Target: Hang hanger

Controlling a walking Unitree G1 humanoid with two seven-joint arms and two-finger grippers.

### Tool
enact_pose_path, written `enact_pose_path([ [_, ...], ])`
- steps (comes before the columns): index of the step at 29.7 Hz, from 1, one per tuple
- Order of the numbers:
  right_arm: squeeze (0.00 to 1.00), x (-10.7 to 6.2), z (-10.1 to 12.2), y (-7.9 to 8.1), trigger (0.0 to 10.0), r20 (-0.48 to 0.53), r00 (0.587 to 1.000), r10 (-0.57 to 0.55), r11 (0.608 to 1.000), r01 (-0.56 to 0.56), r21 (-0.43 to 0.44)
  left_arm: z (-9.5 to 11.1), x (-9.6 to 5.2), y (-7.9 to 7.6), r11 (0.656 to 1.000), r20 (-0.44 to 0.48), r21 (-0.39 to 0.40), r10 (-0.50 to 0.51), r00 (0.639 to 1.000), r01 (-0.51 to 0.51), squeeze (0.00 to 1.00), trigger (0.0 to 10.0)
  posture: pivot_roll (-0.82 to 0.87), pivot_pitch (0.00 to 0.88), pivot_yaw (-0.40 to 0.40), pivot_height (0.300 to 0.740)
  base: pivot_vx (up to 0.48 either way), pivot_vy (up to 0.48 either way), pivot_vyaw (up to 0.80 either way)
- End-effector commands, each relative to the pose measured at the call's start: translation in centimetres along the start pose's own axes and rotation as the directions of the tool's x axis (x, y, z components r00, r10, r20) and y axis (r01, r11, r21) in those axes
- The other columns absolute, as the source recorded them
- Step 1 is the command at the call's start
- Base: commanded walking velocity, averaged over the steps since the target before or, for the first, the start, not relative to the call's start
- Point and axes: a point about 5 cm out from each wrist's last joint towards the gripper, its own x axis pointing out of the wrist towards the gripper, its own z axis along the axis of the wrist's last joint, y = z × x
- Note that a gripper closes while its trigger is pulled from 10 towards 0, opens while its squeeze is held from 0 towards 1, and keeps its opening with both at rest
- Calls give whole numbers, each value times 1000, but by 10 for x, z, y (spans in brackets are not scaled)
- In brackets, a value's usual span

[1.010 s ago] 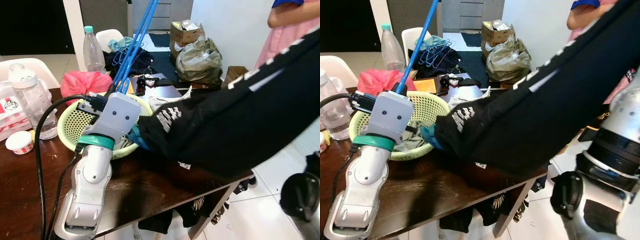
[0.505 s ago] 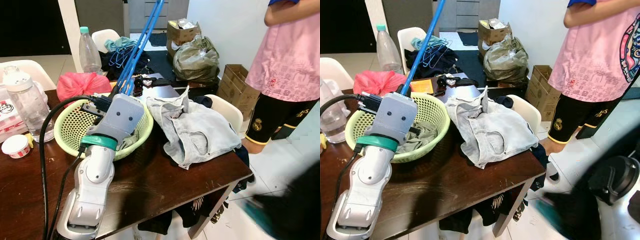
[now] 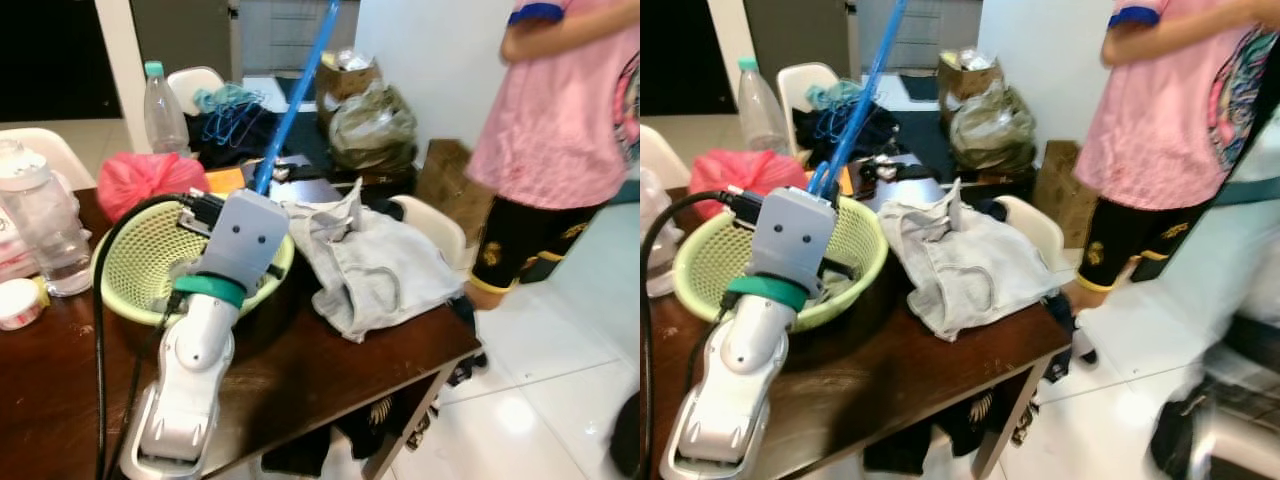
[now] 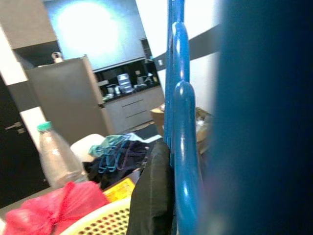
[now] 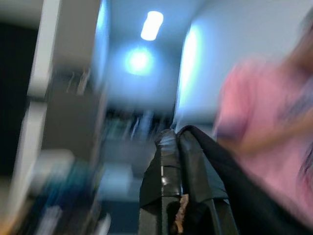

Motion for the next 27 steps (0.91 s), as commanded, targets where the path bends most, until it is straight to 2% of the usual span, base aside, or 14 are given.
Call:
enact_pose_path([
  [1, 0, 8, 22, -5, 10000, 82, 997, 0, 999, 4, -45, -1, -1, 0, 1000, -14, -21, -10, 1000, 10, 0, 10000, 50, 42, -2, 740, 0, 0, 0],
  [2, 0, -16, -13, 0, 10000, -40, 999, -10, 998, 7, -67, 0, -3, -1, 997, -17, -70, -42, 999, 40, 0, 10000, 37, 48, -1, 740, 0, 0, 0],
  [3, 0, -16, -13, 0, 10000, -40, 999, -10, 998, 7, -67, 0, -3, -1, 997, -17, -70, -42, 999, 40, 0, 10000, 37, 48, -1, 740, 0, 0, 0],
  [4, 0, -40, -39, 5, 10000, -132, 990, -46, 997, 37, -70, 0, -5, -3, 990, -19, -100, -100, 995, 97, 0, 10000, 27, 54, 11, 740, 0, 0, 0],
  [6, 0, -40, -39, 5, 10000, -132, 990, -46, 997, 37, -70, 0, -5, -3, 990, -19, -100, -100, 995, 97, 0, 10000, 27, 54, 11, 740, 0, 0, 0],
  [7, 0, -57, -55, 7, 10000, -180, 978, -105, 994, 98, -49, 0, -7, -5, 982, -20, -113, -152, 988, 148, 0, 10000, 22, 56, 16, 740, 0, 0, 0],
  [8, 0, -57, -55, 7, 10000, -180, 978, -105, 994, 98, -49, 0, -7, -5, 982, -20, -113, -152, 988, 148, 0, 10000, 22, 56, 16, 740, 0, 0, 0],
  [9, 0, -64, -60, 9, 10000, -193, 971, -143, 990, 139, -32, -2, -8, -7, 977, -20, -112, -183, 983, 180, 0, 10000, 11, 55, 22, 740, 0, 0, 0],
  [11, 0, -66, -61, 10, 10000, -194, 967, -163, 986, 163, -18, -3, -9, -8, 975, -21, -106, -198, 980, 195, 0, 10000, 11, 55, 22, 740, 0, 0, 0],
  [14, 0, -64, -59, 24, 10000, -210, 969, -131, 991, 137, 11, -3, -7, -9, 973, -22, -105, -208, 978, 204, 0, 10000, -1, 53, 25, 740, 0, 0, 0],
  [17, 0, -64, -59, 26, 10000, -216, 968, -125, 991, 131, 13, -3, -7, -9, 973, -23, -108, -209, 978, 206, 0, 10000, -2, 52, 24, 740, 0, 0, 0],
  [27, 0, -66, -65, 38, 10000, -239, 962, -128, 990, 138, 26, -8, -8, -5, 980, -68, -123, -166, 984, 157, 0, 10000, -3, 57, 19, 740, 0, 0, -729],
])
